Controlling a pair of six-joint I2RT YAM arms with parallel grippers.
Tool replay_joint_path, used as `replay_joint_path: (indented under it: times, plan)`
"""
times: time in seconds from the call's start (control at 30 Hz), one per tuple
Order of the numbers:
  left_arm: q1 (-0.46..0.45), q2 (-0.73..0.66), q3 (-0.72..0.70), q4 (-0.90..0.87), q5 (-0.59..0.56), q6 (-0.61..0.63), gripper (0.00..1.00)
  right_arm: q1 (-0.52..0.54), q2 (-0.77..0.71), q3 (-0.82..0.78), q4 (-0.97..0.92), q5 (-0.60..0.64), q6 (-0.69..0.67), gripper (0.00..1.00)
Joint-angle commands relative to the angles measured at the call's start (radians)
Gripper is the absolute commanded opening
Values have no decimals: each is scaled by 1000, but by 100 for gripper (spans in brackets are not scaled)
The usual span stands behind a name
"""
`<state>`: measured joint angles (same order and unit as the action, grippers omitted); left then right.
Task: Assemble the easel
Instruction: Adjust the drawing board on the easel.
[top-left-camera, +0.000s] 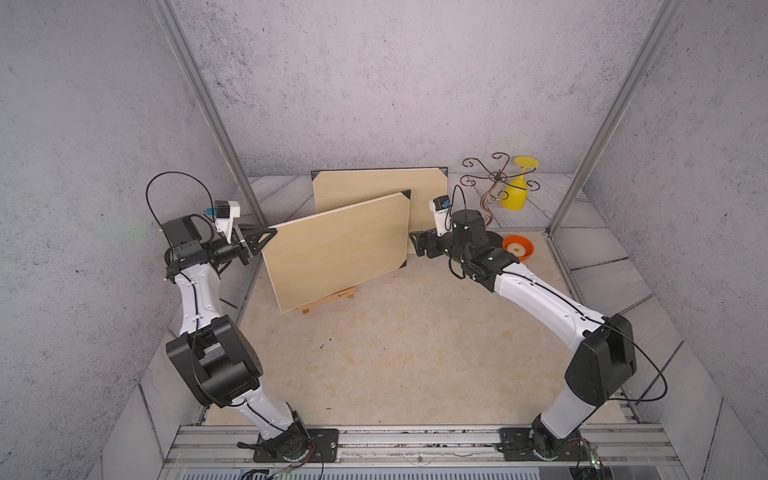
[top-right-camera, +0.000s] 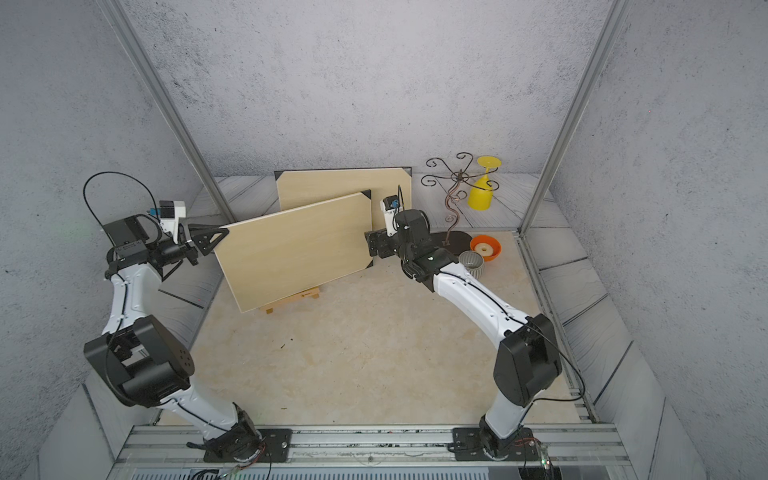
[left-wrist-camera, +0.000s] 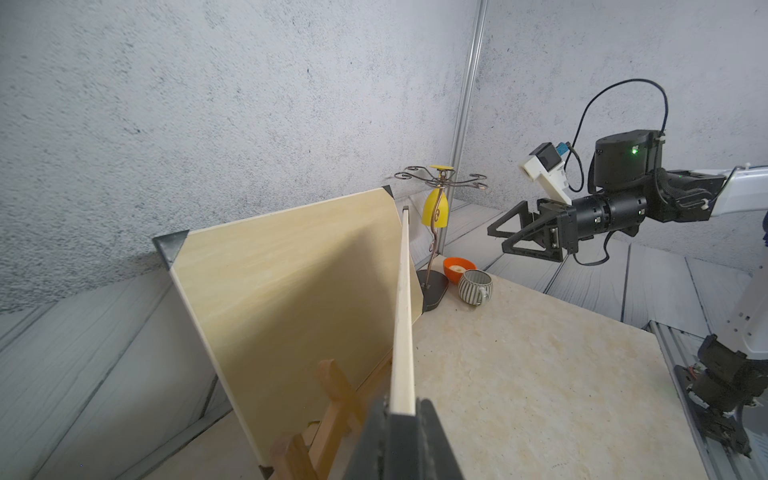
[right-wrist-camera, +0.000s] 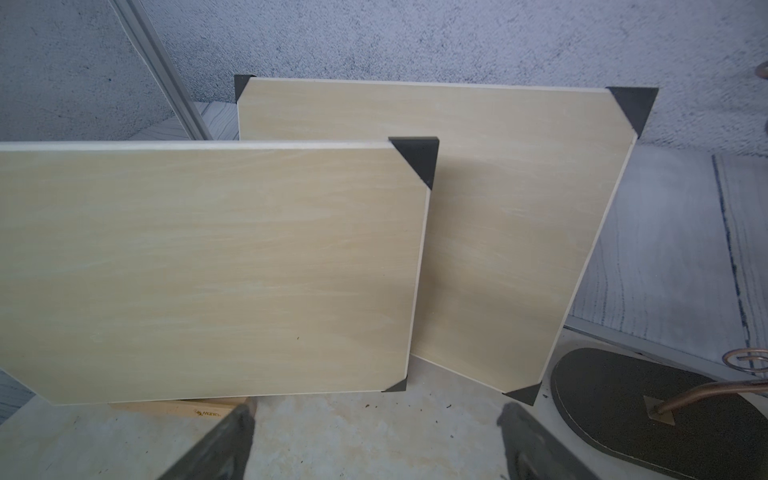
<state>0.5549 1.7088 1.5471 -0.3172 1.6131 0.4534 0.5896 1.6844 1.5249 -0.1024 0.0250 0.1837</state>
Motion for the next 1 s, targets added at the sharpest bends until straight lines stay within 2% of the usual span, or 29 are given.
replay_joint_path:
  times: [0.0, 0.03, 0.1, 0.3, 0.37, 0.47, 0.67, 0.8, 0.97]
  plan:
    - [36, 58, 39, -260, 102, 364, 0, -5, 29, 31, -23, -15, 6, 92]
    - [42, 70, 61, -365, 102, 473, 0, -3, 29, 33, -19, -21, 0, 92]
    - [47, 97, 99, -527, 103, 607, 0, -4, 28, 32, -13, -21, -6, 92]
    - [49, 216, 221, -1132, 107, 1184, 0, -3, 16, 22, -8, 11, -24, 92]
    - [50, 268, 272, -1412, 108, 1463, 0, -3, 10, 14, -5, 21, -33, 92]
    - [48, 287, 264, -1456, 110, 1535, 0, -3, 2, -1, 11, 34, -37, 93]
    - [39, 276, 315, -1458, 108, 1536, 0, -3, -3, -20, 27, 31, -36, 93]
    - [43, 283, 309, -1458, 108, 1552, 7, -4, -3, -23, 33, 40, -30, 93]
    - [37, 308, 339, -1456, 108, 1532, 24, -4, -6, -23, 34, 29, -27, 93]
